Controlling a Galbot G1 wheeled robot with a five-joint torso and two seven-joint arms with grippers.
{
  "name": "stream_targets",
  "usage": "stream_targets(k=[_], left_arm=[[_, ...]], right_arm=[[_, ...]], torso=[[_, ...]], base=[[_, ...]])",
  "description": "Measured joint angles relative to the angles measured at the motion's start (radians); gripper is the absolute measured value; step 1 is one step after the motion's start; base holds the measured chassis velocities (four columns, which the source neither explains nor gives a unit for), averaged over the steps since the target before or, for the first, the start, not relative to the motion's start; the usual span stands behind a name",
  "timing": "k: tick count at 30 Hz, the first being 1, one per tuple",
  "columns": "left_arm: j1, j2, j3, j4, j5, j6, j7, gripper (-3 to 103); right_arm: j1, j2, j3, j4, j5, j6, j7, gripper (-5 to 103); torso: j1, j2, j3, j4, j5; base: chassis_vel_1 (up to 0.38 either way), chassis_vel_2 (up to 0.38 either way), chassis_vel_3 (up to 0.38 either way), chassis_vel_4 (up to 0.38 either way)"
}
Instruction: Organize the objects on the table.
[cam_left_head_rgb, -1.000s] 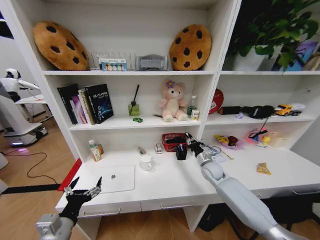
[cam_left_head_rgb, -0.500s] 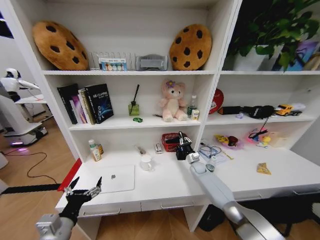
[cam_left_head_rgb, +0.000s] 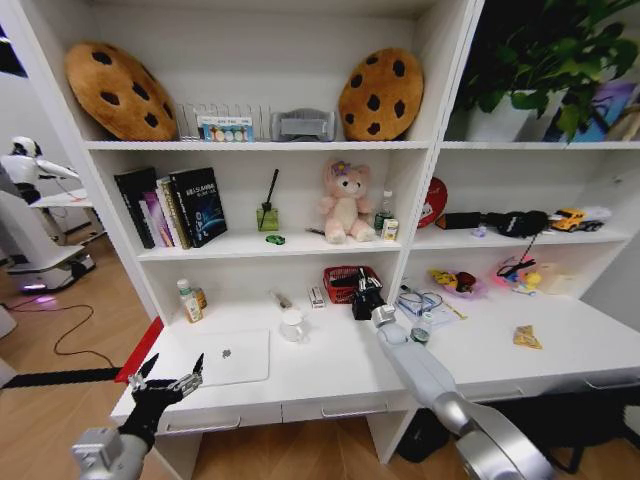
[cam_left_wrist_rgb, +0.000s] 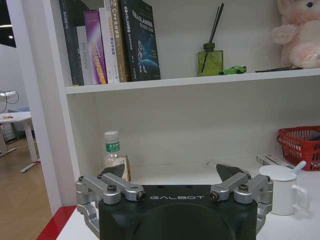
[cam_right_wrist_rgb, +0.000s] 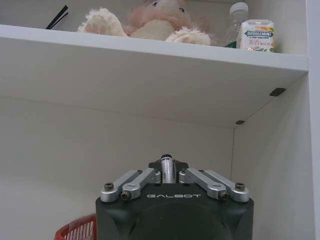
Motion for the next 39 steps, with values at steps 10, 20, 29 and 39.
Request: stream_targets(k=[10,20,29,39], left_arm=[[0.000,0.000,0.000,0.000,0.000,0.000,0.000,100],[0.000,0.000,0.000,0.000,0.000,0.000,0.000,100],[0.000,0.000,0.000,0.000,0.000,0.000,0.000,100],[0.000,0.000,0.000,0.000,0.000,0.000,0.000,100]], right_arm=[[0.003,0.012,0.004,-0.034,0.017,-0.002,0.005,11],[-0.064,-0.039,0.018,0.100,0.046,-0.099,-0.012,12],[-0.091,-0.068,0.017,0.160,0.074,-0.111,-0.006,50],[-0.296,-0.279,0.023,0.682,0.230,-0.537,0.216,89]], torso=[[0.000,0.000,0.000,0.0000,0.0001],[0.000,0.000,0.000,-0.0002,-0.0001],[0.000,0.000,0.000,0.0003,0.0002],[0.000,0.000,0.000,0.0003,-0.0006]], base=[[0.000,0.000,0.000,0.000],[0.000,0.000,0.000,0.000],[0.000,0.000,0.000,0.000],[0.000,0.000,0.000,0.000]])
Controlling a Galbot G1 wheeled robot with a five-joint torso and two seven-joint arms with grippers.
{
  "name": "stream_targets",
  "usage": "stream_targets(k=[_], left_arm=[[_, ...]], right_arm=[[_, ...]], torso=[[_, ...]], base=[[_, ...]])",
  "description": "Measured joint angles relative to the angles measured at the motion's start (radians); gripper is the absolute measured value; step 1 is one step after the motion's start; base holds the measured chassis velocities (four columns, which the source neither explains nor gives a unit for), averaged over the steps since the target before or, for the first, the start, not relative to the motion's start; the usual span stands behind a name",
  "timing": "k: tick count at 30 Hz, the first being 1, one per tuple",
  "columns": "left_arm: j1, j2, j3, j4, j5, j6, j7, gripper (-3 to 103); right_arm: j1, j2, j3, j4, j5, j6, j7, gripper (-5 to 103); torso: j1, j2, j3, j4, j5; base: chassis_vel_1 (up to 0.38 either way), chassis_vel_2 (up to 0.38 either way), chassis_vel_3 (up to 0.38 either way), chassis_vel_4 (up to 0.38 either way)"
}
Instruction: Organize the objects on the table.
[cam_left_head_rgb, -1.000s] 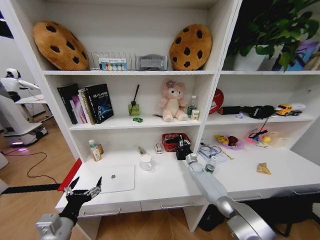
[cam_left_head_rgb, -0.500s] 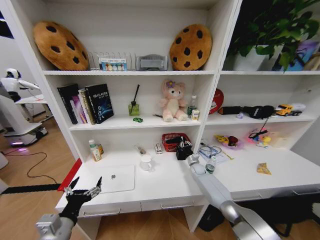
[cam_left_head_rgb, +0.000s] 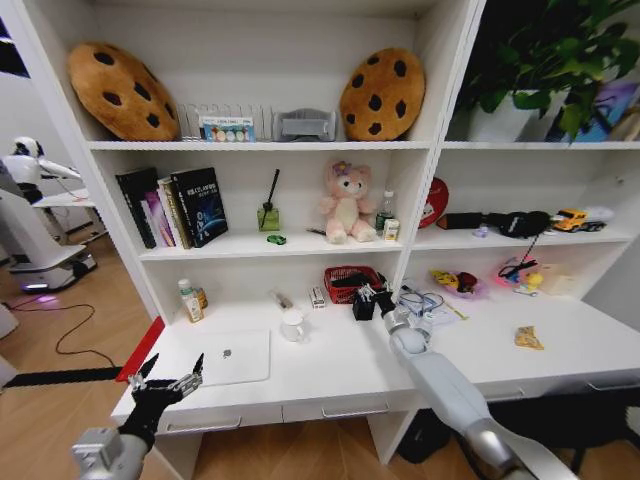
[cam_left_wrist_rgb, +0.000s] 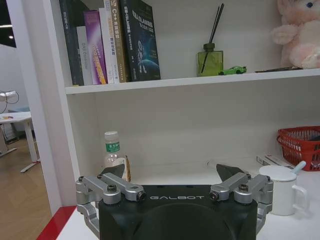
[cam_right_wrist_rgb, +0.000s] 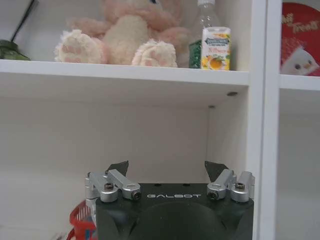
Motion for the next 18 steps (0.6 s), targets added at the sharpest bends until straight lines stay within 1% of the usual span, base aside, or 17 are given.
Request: stream_targets(k=[1,2,3,4,5,6,7,8,9,10,11,12,13,14,15,16,18], left_arm=[[0.000,0.000,0.000,0.000,0.000,0.000,0.000,100],[0.000,0.000,0.000,0.000,0.000,0.000,0.000,100],[0.000,0.000,0.000,0.000,0.000,0.000,0.000,100],[0.000,0.000,0.000,0.000,0.000,0.000,0.000,100],[0.000,0.000,0.000,0.000,0.000,0.000,0.000,100],[0.000,0.000,0.000,0.000,0.000,0.000,0.000,100],[0.000,0.000,0.000,0.000,0.000,0.000,0.000,100],[0.000,0.000,0.000,0.000,0.000,0.000,0.000,100],[0.000,0.000,0.000,0.000,0.000,0.000,0.000,100],[0.000,0.000,0.000,0.000,0.000,0.000,0.000,100],[0.000,0.000,0.000,0.000,0.000,0.000,0.000,100],[0.000,0.000,0.000,0.000,0.000,0.000,0.000,100],[0.000,0.000,0.000,0.000,0.000,0.000,0.000,100],[0.000,0.000,0.000,0.000,0.000,0.000,0.000,100],[0.000,0.000,0.000,0.000,0.000,0.000,0.000,100],[0.000,0.000,0.000,0.000,0.000,0.000,0.000,100],[0.000,0.000,0.000,0.000,0.000,0.000,0.000,100]], right_arm=[[-0.049,-0.030,0.000,0.102,0.069,-0.096,0.083,89],[-0.133,-0.076,0.021,0.280,0.237,-0.242,0.188,98],[-0.133,-0.076,0.021,0.280,0.237,-0.242,0.188,98],[-0.201,-0.113,0.051,0.422,0.361,-0.334,0.270,98],[-0.201,-0.113,0.051,0.422,0.361,-0.334,0.270,98],[-0.251,-0.138,0.074,0.514,0.408,-0.375,0.312,100],[-0.318,-0.165,0.121,0.601,0.417,-0.399,0.324,100],[-0.318,-0.165,0.121,0.601,0.417,-0.399,0.324,100],[-0.390,-0.179,0.176,0.668,0.402,-0.403,0.314,100],[-0.507,-0.186,0.256,0.743,0.366,-0.402,0.294,100],[-0.507,-0.186,0.256,0.743,0.366,-0.402,0.294,100],[-0.618,-0.182,0.330,0.796,0.323,-0.394,0.269,100],[-0.676,-0.176,0.368,0.821,0.291,-0.387,0.254,100],[-0.836,-0.153,0.463,0.865,0.168,-0.349,0.212,100],[-0.929,-0.134,0.525,0.879,0.083,-0.319,0.175,100],[-0.929,-0.134,0.525,0.879,0.083,-0.319,0.175,100],[-1.042,-0.105,0.614,0.890,-0.022,-0.270,0.120,100]], torso=[[0.000,0.000,0.000,-0.0002,0.0010],[0.000,0.000,0.000,-0.0004,0.0015],[0.000,0.000,0.000,-0.0004,0.0015],[0.000,0.000,0.000,-0.0006,-0.0002],[0.000,0.000,0.000,-0.0006,-0.0002],[0.000,0.000,0.000,-0.0002,0.0005],[0.000,0.000,0.000,0.0002,0.0009],[0.000,0.000,0.000,0.0002,0.0009],[0.000,0.000,0.000,0.0005,0.0005],[0.000,0.000,0.000,0.0002,0.0001],[0.000,0.000,0.000,0.0002,0.0001],[0.000,0.000,0.000,-0.0004,0.0012],[0.000,0.000,0.000,-0.0003,0.0011],[0.000,0.000,0.000,-0.0005,0.0007],[0.000,0.000,0.000,-0.0006,0.0008],[0.000,0.000,0.000,-0.0006,0.0008],[0.000,0.000,0.000,-0.0006,0.0007]], base=[[0.000,0.000,0.000,0.000],[0.000,0.000,0.000,0.000],[0.000,0.000,0.000,0.000],[0.000,0.000,0.000,0.000],[0.000,0.000,0.000,0.000],[0.000,0.000,0.000,0.000],[0.000,0.000,0.000,0.000],[0.000,0.000,0.000,0.000],[0.000,0.000,0.000,0.000],[0.000,0.000,0.000,0.000],[0.000,0.000,0.000,0.000],[0.000,0.000,0.000,0.000],[0.000,0.000,0.000,0.000],[0.000,0.000,0.000,0.000],[0.000,0.000,0.000,0.000],[0.000,0.000,0.000,0.000],[0.000,0.000,0.000,0.000]])
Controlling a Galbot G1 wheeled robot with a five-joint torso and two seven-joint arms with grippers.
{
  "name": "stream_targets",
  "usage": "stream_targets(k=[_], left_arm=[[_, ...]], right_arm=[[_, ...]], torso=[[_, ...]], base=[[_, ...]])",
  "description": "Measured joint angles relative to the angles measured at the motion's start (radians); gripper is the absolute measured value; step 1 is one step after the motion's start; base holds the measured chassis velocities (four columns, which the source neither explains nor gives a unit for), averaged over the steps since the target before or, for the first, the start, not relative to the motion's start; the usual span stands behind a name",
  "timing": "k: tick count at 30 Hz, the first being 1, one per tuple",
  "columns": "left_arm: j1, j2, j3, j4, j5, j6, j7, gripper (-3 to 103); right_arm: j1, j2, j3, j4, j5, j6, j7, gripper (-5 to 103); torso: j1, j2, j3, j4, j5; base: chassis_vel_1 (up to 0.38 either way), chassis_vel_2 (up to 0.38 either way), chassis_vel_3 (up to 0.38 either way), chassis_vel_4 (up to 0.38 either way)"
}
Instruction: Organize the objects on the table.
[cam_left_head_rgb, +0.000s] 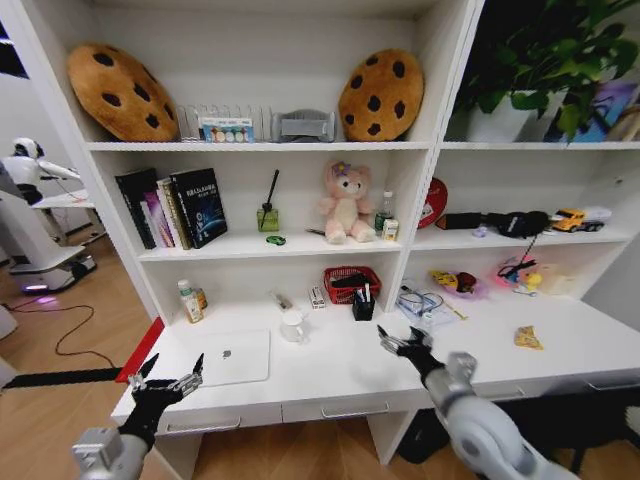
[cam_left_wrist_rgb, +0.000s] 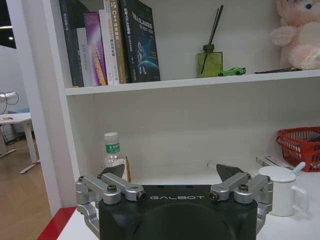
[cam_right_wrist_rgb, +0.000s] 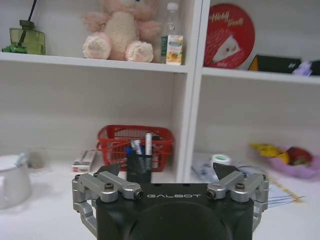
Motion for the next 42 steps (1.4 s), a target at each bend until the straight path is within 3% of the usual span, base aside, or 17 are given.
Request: stream_targets(k=[1,5,6,8,9,11,16,30,42], left_arm=[[0.000,0.000,0.000,0.000,0.000,0.000,0.000,100],[0.000,0.000,0.000,0.000,0.000,0.000,0.000,100],[0.000,0.000,0.000,0.000,0.000,0.000,0.000,100],[0.000,0.000,0.000,0.000,0.000,0.000,0.000,100],[0.000,0.000,0.000,0.000,0.000,0.000,0.000,100],[0.000,0.000,0.000,0.000,0.000,0.000,0.000,100],[0.000,0.000,0.000,0.000,0.000,0.000,0.000,100],[0.000,0.000,0.000,0.000,0.000,0.000,0.000,100],[0.000,0.000,0.000,0.000,0.000,0.000,0.000,100]], right_arm=[[-0.122,0.037,0.109,0.012,-0.078,0.056,-0.055,100],[-0.246,0.097,0.210,0.038,-0.107,0.102,-0.109,100],[-0.246,0.097,0.210,0.038,-0.107,0.102,-0.109,100],[-0.315,0.198,0.249,0.063,-0.129,0.161,-0.152,100],[-0.315,0.198,0.249,0.063,-0.129,0.161,-0.152,100],[-0.358,0.323,0.246,0.088,-0.163,0.215,-0.165,100],[-0.404,0.416,0.232,0.110,-0.197,0.258,-0.175,100],[-0.331,0.386,0.261,0.052,-0.120,0.254,-0.187,100],[-0.241,0.338,0.196,0.007,-0.113,0.233,-0.198,100]], torso=[[0.000,0.000,0.000,0.0000,-0.0003],[0.000,0.000,0.000,0.0007,-0.0002],[0.000,0.000,0.000,0.0007,-0.0002],[0.000,0.000,0.000,0.0009,-0.0002],[0.000,0.000,0.000,0.0009,-0.0002],[0.000,0.000,0.000,0.0003,-0.0003],[0.000,0.000,0.000,0.0003,-0.0004],[0.000,0.000,0.000,0.0005,-0.0001],[0.000,0.000,0.000,0.0006,0.0001]], base=[[0.000,0.000,0.000,0.000],[0.000,0.000,0.000,0.000],[0.000,0.000,0.000,0.000],[0.000,0.000,0.000,0.000],[0.000,0.000,0.000,0.000],[0.000,0.000,0.000,0.000],[0.000,0.000,0.000,0.000],[-0.052,-0.049,0.058,0.057],[-0.237,-0.234,0.231,0.230]])
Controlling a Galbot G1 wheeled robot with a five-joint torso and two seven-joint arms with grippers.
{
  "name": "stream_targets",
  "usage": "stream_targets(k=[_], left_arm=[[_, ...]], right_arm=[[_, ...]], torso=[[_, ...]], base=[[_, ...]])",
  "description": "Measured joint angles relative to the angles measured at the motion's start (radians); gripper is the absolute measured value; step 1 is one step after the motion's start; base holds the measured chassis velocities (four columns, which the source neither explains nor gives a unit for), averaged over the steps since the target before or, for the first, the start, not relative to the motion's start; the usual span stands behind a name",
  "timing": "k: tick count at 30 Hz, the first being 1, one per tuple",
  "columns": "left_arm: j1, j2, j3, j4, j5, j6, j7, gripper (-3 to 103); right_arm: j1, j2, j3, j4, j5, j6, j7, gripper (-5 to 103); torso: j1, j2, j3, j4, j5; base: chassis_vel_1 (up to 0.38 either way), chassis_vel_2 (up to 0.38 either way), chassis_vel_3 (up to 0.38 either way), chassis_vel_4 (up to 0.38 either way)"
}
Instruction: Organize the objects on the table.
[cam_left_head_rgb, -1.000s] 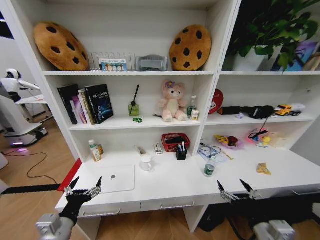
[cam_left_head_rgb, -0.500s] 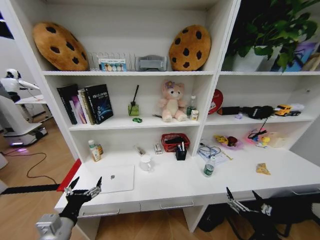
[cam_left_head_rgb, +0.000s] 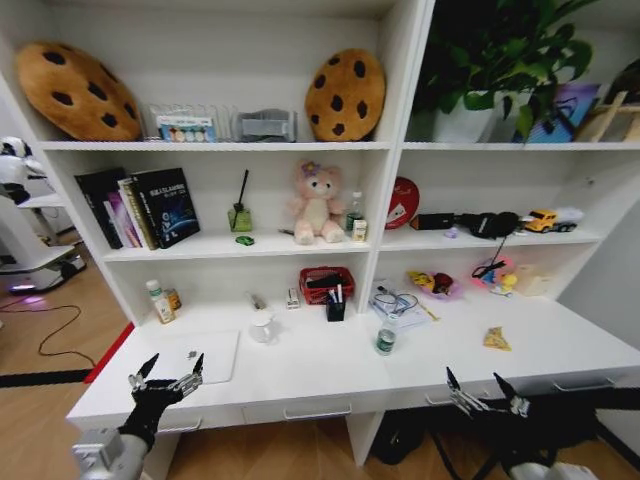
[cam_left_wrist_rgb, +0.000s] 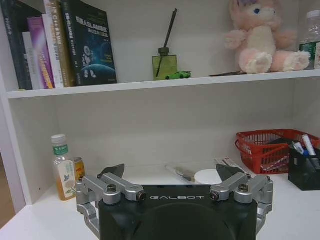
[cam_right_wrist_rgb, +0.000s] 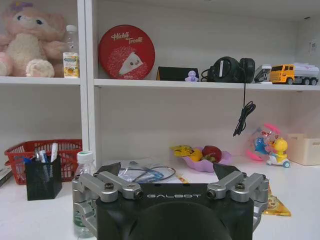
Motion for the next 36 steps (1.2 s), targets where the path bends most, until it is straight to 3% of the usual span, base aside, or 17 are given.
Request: stream_targets(k=[3,6,10,12,17,19,27,36], left_arm=[[0.000,0.000,0.000,0.000,0.000,0.000,0.001,100],[0.000,0.000,0.000,0.000,0.000,0.000,0.001,100],[0.000,0.000,0.000,0.000,0.000,0.000,0.001,100],[0.000,0.000,0.000,0.000,0.000,0.000,0.000,100],[0.000,0.000,0.000,0.000,0.000,0.000,-0.001,100],[0.000,0.000,0.000,0.000,0.000,0.000,0.000,100],[0.000,0.000,0.000,0.000,0.000,0.000,0.000,100],[0.000,0.000,0.000,0.000,0.000,0.000,0.000,100]], right_arm=[[0.034,-0.014,-0.019,-0.010,-0.002,-0.005,0.006,100],[0.086,-0.051,-0.046,-0.022,-0.003,-0.038,0.011,100],[0.134,-0.135,-0.082,-0.035,0.009,-0.082,-0.088,100],[0.188,-0.179,-0.136,-0.058,0.009,-0.100,-0.130,100],[0.309,-0.217,-0.230,-0.114,0.018,-0.154,-0.128,100],[0.444,-0.253,-0.322,-0.179,0.067,-0.201,-0.109,100],[0.675,-0.294,-0.495,-0.322,0.121,-0.256,-0.059,100],[0.828,-0.284,-0.612,-0.454,0.098,-0.243,-0.070,100]], torso=[[0.000,0.000,0.000,-0.0004,0.0003],[0.000,0.000,0.000,0.0007,0.0006],[0.000,0.000,0.000,-0.0008,-0.0002],[0.000,0.000,0.000,-0.0007,-0.0006],[0.000,0.000,0.000,0.0000,-0.0005],[0.000,0.000,0.000,0.0000,-0.0004],[0.000,0.000,0.000,-0.0002,0.0000],[0.000,0.000,0.000,-0.0001,-0.0002]], base=[[-0.279,-0.258,0.275,0.271],[-0.217,-0.190,0.191,0.191],[-0.009,-0.082,0.074,0.025],[-0.003,0.016,-0.015,-0.069],[0.034,0.088,-0.031,-0.046],[0.030,0.016,-0.022,-0.017],[0.000,0.000,0.000,0.000],[0.000,0.000,0.000,0.000]])
